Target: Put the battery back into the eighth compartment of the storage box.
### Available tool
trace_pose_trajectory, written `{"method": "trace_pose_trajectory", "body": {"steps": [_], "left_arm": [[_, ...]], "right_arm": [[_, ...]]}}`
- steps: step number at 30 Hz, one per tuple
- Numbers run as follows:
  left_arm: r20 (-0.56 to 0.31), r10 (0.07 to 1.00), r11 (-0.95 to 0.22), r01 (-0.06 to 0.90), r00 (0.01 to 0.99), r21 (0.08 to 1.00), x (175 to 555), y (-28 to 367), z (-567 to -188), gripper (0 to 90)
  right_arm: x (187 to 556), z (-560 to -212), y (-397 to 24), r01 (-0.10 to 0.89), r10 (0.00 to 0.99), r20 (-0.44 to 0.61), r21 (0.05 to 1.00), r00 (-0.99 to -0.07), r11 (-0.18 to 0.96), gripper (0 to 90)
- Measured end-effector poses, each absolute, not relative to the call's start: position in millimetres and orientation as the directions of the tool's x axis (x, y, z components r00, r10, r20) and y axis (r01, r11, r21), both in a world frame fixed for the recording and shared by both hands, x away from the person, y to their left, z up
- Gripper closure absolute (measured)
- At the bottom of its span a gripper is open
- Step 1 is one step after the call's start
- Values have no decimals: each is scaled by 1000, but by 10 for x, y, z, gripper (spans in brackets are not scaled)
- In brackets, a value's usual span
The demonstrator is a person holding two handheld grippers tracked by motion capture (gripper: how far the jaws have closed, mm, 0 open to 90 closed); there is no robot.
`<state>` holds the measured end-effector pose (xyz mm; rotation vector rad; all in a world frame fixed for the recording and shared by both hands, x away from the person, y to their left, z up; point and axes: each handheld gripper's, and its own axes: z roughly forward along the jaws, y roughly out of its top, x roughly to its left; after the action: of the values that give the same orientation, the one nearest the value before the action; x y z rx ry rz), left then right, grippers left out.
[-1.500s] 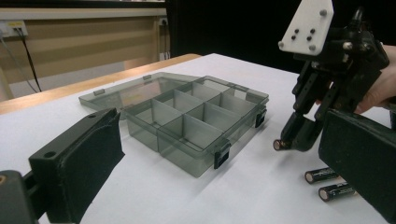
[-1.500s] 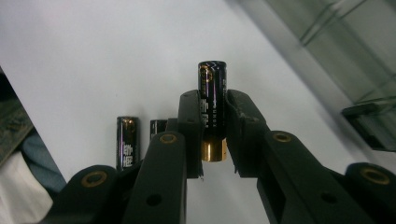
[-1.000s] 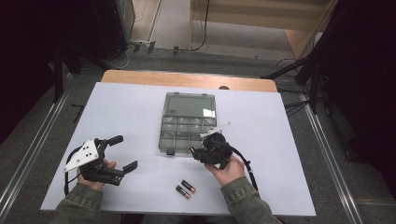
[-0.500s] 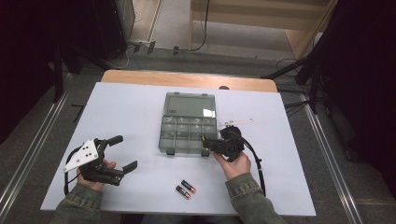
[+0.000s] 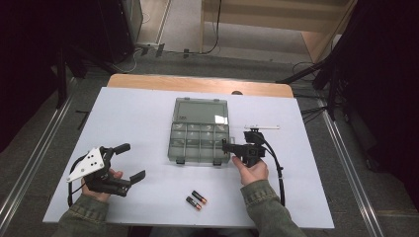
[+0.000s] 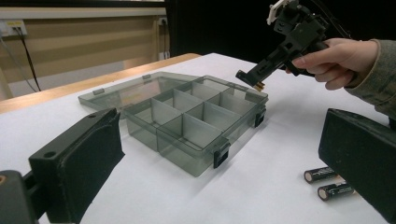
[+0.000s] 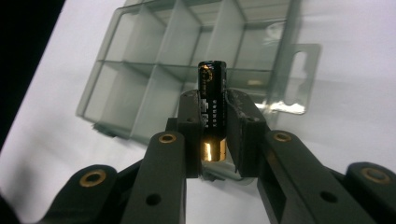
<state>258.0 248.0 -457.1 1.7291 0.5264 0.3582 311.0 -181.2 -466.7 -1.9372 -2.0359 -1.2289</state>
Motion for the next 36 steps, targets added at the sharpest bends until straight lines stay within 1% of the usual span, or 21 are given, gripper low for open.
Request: {"method": "trace_pose_trajectory", "body": {"steps": [1, 2, 3, 5, 6, 7, 8, 9, 10, 11, 12, 13, 14, 15, 16, 18, 20, 23, 28, 31, 36], "left_arm": [[-43, 527, -166, 152, 849, 974, 2580, 2481, -4570, 0], [-41, 527, -167, 151, 849, 974, 2580, 2482, -4570, 0], [-42, 527, -167, 152, 849, 974, 2580, 2483, -4569, 0], [-45, 529, -164, 154, 847, 974, 2580, 2482, -4570, 0], [-45, 529, -164, 154, 847, 974, 2580, 2482, -4570, 0], [-46, 529, -165, 156, 848, 974, 2581, 2480, -4572, 0], [-46, 529, -165, 156, 848, 974, 2581, 2480, -4572, 0], [-44, 528, -166, 154, 848, 974, 2580, 2480, -4570, 0], [-43, 528, -166, 153, 848, 974, 2579, 2482, -4568, 0], [-43, 528, -166, 153, 848, 974, 2579, 2483, -4568, 0], [-47, 530, -163, 156, 847, 974, 2577, 2483, -4568, 0], [-47, 530, -163, 156, 847, 974, 2578, 2485, -4568, 0], [-47, 530, -162, 156, 847, 974, 2578, 2485, -4568, 0], [-47, 530, -163, 157, 846, 974, 2578, 2485, -4568, 0], [-47, 530, -163, 156, 847, 974, 2577, 2484, -4568, 0], [-47, 530, -163, 156, 846, 974, 2577, 2483, -4568, 0], [-46, 531, -163, 155, 846, 974, 2577, 2483, -4568, 0], [-46, 531, -164, 155, 846, 974, 2578, 2483, -4568, 0], [-46, 530, -164, 155, 847, 974, 2579, 2483, -4569, 0], [-44, 529, -166, 154, 847, 974, 2579, 2483, -4568, 0], [-45, 529, -165, 155, 847, 974, 2579, 2482, -4568, 0]], "right_arm": [[3110, -4667, -1812, 865, 814, 548, 487, -194, -122, 771], [3111, -4666, -1814, 863, 818, 543, 490, -190, -125, 695], [3111, -4659, -1811, 860, 818, 543, 495, -192, -127, 590], [3109, -4645, -1797, 852, 805, 545, 514, -235, -99, 335], [3109, -4645, -1797, 852, 805, 545, 514, -235, -99, 335], [3092, -4627, -1729, 837, 824, 491, 547, -283, -38, 154], [3084, -4626, -1704, 829, 828, 471, 559, -304, -14, 128], [3084, -4626, -1704, 829, 828, 471, 559, -304, -14, 128], [3055, -4618, -1630, 818, 818, 449, 573, -361, 47, 54], [3055, -4618, -1630, 818, 818, 449, 573, -361, 47, 54], [3044, -4610, -1599, 816, 817, 435, 574, -379, 73, 0], [3023, -4587, -1545, 802, 819, 396, 585, -414, 123, 0], [2991, -4555, -1491, 785, 833, 348, 599, -430, 155, 0], [2973, -4535, -1462, 776, 836, 326, 607, -441, 173, 0], [2926, -4489, -1408, 748, 831, 292, 631, -474, 205, 0], [2901, -4464, -1379, 733, 828, 273, 643, -490, 222, 0], [2835, -4406, -1296, 692, 821, 211, 668, -531, 275, 0], [2812, -4378, -1262, 677, 808, 202, 674, -554, 296, 0], [2804, -4370, -1246, 678, 792, 216, 668, -571, 306, 0], [2805, -4384, -1227, 685, 783, 223, 654, -581, 321, 0], [2789, -4414, -1162, 690, 746, 231, 611, -625, 388, 0]]}}
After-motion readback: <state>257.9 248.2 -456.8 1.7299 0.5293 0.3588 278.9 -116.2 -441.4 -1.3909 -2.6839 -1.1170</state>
